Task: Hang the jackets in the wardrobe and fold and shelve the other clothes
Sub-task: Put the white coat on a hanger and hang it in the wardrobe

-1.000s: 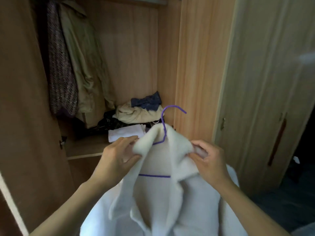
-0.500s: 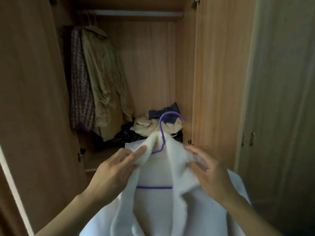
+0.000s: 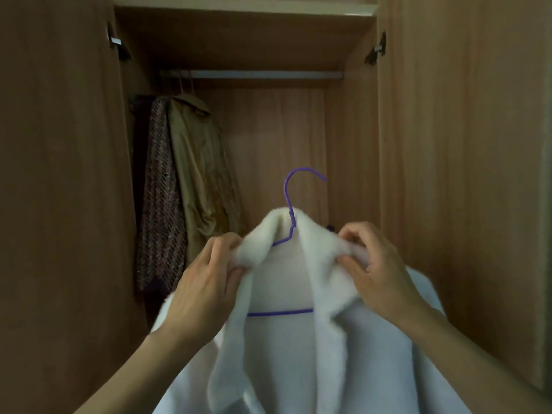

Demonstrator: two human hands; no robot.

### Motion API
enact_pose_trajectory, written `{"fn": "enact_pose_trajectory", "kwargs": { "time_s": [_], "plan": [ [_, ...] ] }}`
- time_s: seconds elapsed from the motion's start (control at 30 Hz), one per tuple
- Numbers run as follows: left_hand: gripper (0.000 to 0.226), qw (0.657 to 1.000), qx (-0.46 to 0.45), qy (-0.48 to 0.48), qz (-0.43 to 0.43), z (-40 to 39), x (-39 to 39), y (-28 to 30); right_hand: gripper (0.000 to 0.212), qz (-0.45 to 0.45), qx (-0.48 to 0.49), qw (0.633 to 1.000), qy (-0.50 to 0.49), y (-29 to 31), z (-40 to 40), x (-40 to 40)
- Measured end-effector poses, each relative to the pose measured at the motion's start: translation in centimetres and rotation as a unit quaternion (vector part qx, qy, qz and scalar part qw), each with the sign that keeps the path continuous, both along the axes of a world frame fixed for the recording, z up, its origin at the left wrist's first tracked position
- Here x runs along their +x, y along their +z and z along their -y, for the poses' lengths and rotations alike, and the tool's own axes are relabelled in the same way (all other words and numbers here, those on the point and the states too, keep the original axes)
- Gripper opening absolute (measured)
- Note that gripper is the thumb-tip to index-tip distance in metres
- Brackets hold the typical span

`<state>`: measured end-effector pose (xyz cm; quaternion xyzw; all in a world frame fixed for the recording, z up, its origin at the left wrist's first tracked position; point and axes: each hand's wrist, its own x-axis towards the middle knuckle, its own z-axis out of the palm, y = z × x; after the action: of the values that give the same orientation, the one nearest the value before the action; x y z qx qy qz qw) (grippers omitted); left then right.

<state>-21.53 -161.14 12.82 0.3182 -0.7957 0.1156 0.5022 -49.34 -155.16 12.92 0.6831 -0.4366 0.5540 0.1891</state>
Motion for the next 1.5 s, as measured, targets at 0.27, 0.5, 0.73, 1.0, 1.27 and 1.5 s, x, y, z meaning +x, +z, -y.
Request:
{"fn": "enact_pose_trajectory", "kwargs": {
  "time_s": [0.27, 0.5, 0.73, 1.0, 1.27, 1.5],
  "plan": [
    [0.032, 0.998, -0.050, 0.029, 0.003, 6.8, 0.1, 4.2, 0.029, -0.011, -0.026, 0.999, 0.017, 4.0, 8.4, 0.2],
    [0.035, 0.993, -0.084, 0.083, -0.007, 13.2, -3.3, 7.3, 0.037, 0.029, -0.054, 0.995, 0.078, 6.1, 17.8, -2.9],
    [0.038, 0.976, -0.151, 0.159, 0.006, 19.2, -8.1, 12.3, 0.038, 0.064, -0.139, 0.977, 0.148, 10.3, 27.4, -7.1],
    [0.039, 0.948, -0.215, 0.233, 0.038, 25.0, -9.9, 17.6, 0.033, 0.092, -0.179, 0.956, 0.215, 15.5, 37.1, -8.0],
    [0.038, 0.907, -0.283, 0.297, 0.090, 31.4, -8.3, 21.4, 0.033, 0.105, -0.209, 0.939, 0.253, 19.2, 45.6, -6.0],
    [0.033, 0.877, -0.312, 0.351, 0.106, 35.7, -5.4, 25.5, 0.030, 0.081, -0.219, 0.927, 0.294, 24.3, 52.1, -2.4]
  ]
}}
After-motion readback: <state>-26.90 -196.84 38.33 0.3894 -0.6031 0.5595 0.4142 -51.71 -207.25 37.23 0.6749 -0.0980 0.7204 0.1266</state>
